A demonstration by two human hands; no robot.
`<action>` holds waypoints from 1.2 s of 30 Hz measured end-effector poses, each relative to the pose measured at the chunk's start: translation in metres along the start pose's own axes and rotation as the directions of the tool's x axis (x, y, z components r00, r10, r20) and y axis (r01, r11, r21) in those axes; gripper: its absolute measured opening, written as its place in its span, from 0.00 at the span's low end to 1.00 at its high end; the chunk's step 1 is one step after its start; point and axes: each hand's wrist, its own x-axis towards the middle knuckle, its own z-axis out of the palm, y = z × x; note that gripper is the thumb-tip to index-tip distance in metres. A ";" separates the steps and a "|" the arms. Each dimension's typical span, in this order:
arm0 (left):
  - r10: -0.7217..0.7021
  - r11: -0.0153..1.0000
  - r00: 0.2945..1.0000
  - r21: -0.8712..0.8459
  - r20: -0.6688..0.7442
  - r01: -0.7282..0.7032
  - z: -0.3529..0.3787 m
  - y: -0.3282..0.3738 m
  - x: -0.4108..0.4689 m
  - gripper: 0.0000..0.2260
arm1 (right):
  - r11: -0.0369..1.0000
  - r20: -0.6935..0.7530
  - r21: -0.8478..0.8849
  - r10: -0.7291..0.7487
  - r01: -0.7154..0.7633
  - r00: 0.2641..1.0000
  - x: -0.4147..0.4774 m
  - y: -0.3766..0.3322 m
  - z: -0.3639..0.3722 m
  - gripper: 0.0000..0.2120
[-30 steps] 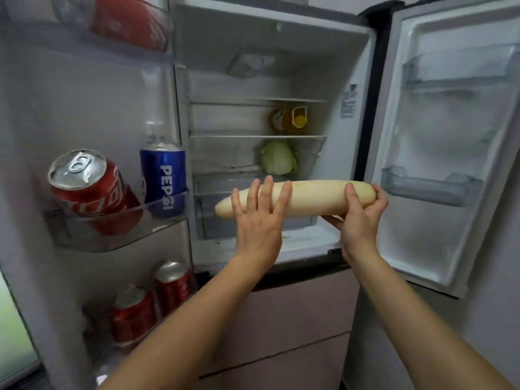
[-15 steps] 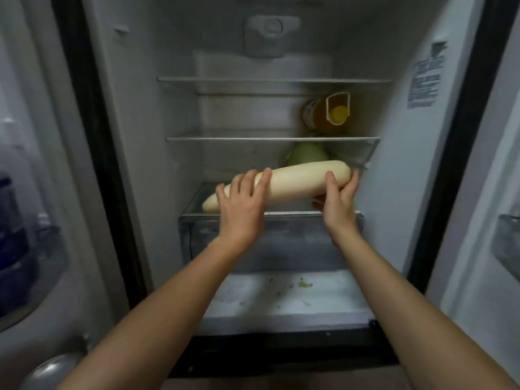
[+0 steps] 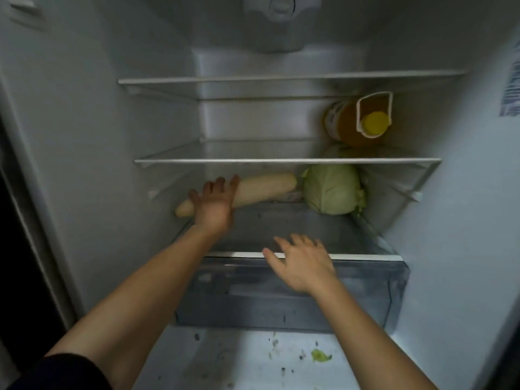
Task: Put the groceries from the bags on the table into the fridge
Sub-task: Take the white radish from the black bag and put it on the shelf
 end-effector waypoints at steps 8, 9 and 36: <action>0.087 0.996 0.966 -0.037 0.244 -0.080 0.040 0.014 0.048 0.37 | 1.000 -0.026 -0.030 -0.007 0.006 1.000 0.000 0.004 0.004 0.32; 0.092 0.996 0.966 -0.043 0.240 -0.084 0.044 0.012 0.050 0.37 | 0.999 -0.033 -0.031 -0.007 0.006 0.999 0.001 0.004 0.005 0.32; -0.085 0.961 0.971 -0.239 0.225 0.140 0.012 -0.014 -0.076 0.25 | 0.999 -0.237 -0.001 0.031 -0.033 0.971 -0.005 -0.004 0.018 0.36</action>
